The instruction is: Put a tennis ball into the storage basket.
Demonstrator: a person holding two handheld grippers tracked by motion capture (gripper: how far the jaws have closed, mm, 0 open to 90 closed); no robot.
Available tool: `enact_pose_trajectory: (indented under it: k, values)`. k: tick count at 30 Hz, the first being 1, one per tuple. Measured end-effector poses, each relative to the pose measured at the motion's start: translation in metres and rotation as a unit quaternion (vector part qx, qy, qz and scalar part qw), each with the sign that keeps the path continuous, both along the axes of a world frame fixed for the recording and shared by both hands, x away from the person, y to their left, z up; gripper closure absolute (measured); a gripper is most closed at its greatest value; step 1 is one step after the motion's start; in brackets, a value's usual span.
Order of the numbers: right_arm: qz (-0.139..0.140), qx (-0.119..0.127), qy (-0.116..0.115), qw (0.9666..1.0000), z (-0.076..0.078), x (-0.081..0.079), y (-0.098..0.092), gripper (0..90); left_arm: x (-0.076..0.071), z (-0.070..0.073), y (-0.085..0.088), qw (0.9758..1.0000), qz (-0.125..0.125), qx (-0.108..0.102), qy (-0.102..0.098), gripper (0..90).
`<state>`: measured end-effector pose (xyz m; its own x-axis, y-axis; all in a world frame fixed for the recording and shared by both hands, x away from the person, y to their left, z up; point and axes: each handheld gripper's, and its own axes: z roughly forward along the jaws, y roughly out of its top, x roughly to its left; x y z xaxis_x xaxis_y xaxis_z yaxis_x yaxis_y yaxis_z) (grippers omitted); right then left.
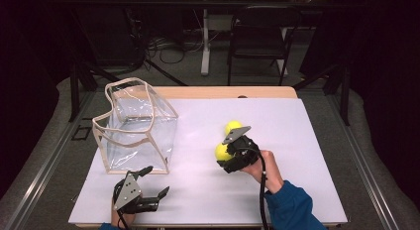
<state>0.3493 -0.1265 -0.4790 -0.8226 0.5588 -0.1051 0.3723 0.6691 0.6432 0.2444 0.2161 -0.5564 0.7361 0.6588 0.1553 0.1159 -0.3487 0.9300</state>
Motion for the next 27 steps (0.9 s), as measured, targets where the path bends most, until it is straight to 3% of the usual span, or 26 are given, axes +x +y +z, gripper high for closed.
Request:
enact_pose_trajectory:
  k: [27]
  values:
    - [0.021,-0.012,-0.012,0.9996,0.017,0.012,0.019,25.5,0.0,-0.001,0.001,1.0,0.0,-0.003,-0.001,16.0]
